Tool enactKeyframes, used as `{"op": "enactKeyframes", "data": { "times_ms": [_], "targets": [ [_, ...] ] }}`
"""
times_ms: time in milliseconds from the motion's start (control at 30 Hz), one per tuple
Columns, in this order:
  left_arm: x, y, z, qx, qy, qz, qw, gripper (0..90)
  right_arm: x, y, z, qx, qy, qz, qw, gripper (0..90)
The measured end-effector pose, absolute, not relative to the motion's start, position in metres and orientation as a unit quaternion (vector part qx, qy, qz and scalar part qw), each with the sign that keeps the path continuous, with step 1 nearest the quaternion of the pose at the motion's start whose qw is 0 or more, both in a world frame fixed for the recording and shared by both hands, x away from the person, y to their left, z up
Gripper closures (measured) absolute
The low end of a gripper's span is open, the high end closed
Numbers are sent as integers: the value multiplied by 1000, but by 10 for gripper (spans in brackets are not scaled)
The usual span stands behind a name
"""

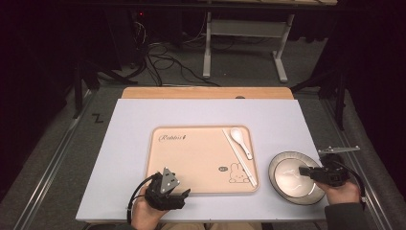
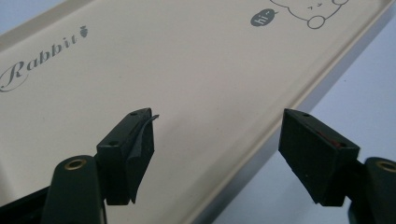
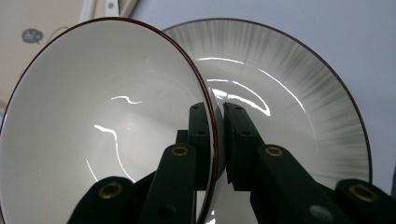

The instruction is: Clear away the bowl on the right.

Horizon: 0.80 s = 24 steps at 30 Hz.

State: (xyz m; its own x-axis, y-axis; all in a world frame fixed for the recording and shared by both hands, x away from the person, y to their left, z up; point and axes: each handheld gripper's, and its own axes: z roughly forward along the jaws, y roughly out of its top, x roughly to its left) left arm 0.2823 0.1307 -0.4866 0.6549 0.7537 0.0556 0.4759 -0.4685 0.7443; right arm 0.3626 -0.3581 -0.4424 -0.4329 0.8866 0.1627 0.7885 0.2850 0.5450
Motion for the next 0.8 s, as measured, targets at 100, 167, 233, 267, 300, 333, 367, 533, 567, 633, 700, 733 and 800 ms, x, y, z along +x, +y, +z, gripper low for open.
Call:
{"op": "enactKeyframes", "data": {
  "times_ms": [100, 167, 233, 267, 300, 333, 367, 533, 567, 633, 700, 733, 800],
  "targets": [
    [282, 130, -487, 837, 366, 192, 358, 272, 362, -354, -438, 519, 799, 291, 89, 832],
    [282, 130, -488, 837, 366, 189, 360, 273, 362, -352, -434, 517, 799, 296, 87, 832],
    [283, 130, -489, 838, 365, 186, 359, 273, 364, -348, -430, 513, 799, 304, 81, 832],
    [283, 130, -488, 839, 365, 186, 359, 273, 364, -348, -430, 513, 799, 304, 81, 832],
    [283, 130, -488, 839, 364, 187, 359, 273, 365, -344, -427, 508, 801, 306, 83, 832],
    [283, 130, -488, 839, 363, 186, 360, 273, 366, -341, -426, 506, 802, 307, 83, 832],
    [282, 131, -487, 839, 363, 187, 360, 273, 366, -338, -425, 503, 803, 309, 83, 832],
    [281, 132, -488, 836, 366, 187, 363, 274, 370, -318, -419, 481, 815, 313, 83, 832],
    [281, 132, -488, 836, 366, 187, 363, 273, 370, -318, -419, 481, 815, 313, 83, 832],
    [283, 132, -488, 837, 368, 185, 360, 273, 372, -311, -416, 473, 819, 316, 76, 832],
    [283, 131, -488, 838, 366, 185, 361, 273, 374, -303, -413, 466, 822, 318, 76, 832],
    [283, 131, -488, 838, 365, 186, 361, 273, 375, -300, -412, 464, 824, 318, 76, 832],
    [281, 131, -488, 838, 363, 189, 361, 273, 379, -292, -411, 459, 825, 322, 68, 832]
  ]
}}
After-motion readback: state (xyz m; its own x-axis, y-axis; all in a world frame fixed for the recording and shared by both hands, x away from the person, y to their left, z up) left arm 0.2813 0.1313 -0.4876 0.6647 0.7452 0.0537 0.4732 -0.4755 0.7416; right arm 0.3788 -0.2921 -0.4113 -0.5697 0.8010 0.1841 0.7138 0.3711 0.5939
